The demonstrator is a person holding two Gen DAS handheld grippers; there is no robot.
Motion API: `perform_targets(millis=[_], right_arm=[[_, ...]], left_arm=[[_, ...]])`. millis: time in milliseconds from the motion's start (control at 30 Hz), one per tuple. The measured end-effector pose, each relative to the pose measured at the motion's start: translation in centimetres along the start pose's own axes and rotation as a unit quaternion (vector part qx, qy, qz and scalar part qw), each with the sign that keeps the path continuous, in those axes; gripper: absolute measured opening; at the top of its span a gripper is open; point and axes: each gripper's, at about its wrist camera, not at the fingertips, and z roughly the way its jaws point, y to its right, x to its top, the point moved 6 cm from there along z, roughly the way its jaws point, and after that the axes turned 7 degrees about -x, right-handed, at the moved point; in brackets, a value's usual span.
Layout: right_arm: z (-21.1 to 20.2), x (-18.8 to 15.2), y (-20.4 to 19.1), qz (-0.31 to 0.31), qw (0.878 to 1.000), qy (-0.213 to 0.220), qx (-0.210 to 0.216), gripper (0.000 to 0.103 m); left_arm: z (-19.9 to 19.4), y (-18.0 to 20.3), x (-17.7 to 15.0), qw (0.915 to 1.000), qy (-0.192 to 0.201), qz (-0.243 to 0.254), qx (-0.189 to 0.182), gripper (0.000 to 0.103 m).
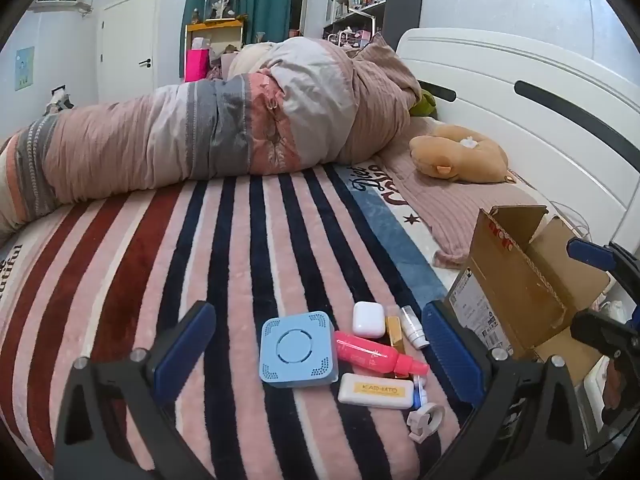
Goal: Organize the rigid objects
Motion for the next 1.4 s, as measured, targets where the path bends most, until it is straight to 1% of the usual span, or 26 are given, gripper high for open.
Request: perform_targets(millis=[67, 133, 233, 300, 400, 633, 833, 1000, 1400], right_arm=[[0.1, 0.1, 0.2, 0.001, 1.0, -0.001, -0.003, 0.103], [0.3, 0.2, 0.9, 0.01, 1.0, -0.002, 0.003, 0.103], [-0.5, -0.2, 0.3, -0.021, 1.0, 0.013, -0.015, 0.103], [0.0, -0.3, 0.1, -0.024, 1.0, -0.001, -0.017, 0.103], [0.1, -0.1, -0.2, -0.015, 1.0, -0.009, -0.008, 0.103], [0.4, -0.2, -0.4, -0.01, 1.0, -0.017, 0.001, 0.103], [0.8, -0.5, -0.2, -0.007, 1.0, -0.023, -0.005, 0.103], [0.3, -0.5, 0.4, -0.004, 1.0, -0.015, -0.008, 0.103], [0.3, -0.6, 0.7, -0.003, 1.0, -0.019, -0.004, 0.103]], left_arm=[[0.0, 0.0, 0.1, 1.0, 0.008, 0.0, -0.004, 0.103], [-0.1, 0.1, 0.0, 0.9999, 0.008, 0.0, -0.006, 0.103], [-0.1, 0.0, 0.0, 1.0, 0.002, -0.003, -0.006, 0.103], [-0.1, 0.0, 0.0, 1.0, 0.001, -0.002, -0.006, 0.103], [0.0, 0.3, -0.3, 1.0, 0.001, 0.0, -0.002, 0.103], [-0.3, 0.5, -0.2, 0.9999, 0.003, 0.005, -0.013, 0.103], [0.0, 1.0, 0.0, 0.9996, -0.006, 0.015, -0.024, 0.103], [0.0, 1.1, 0.0, 0.9995, -0.008, 0.013, -0.029, 0.103], [-0.2, 1.1, 0.3, 0.9996, -0.005, 0.015, -0.023, 0.103]])
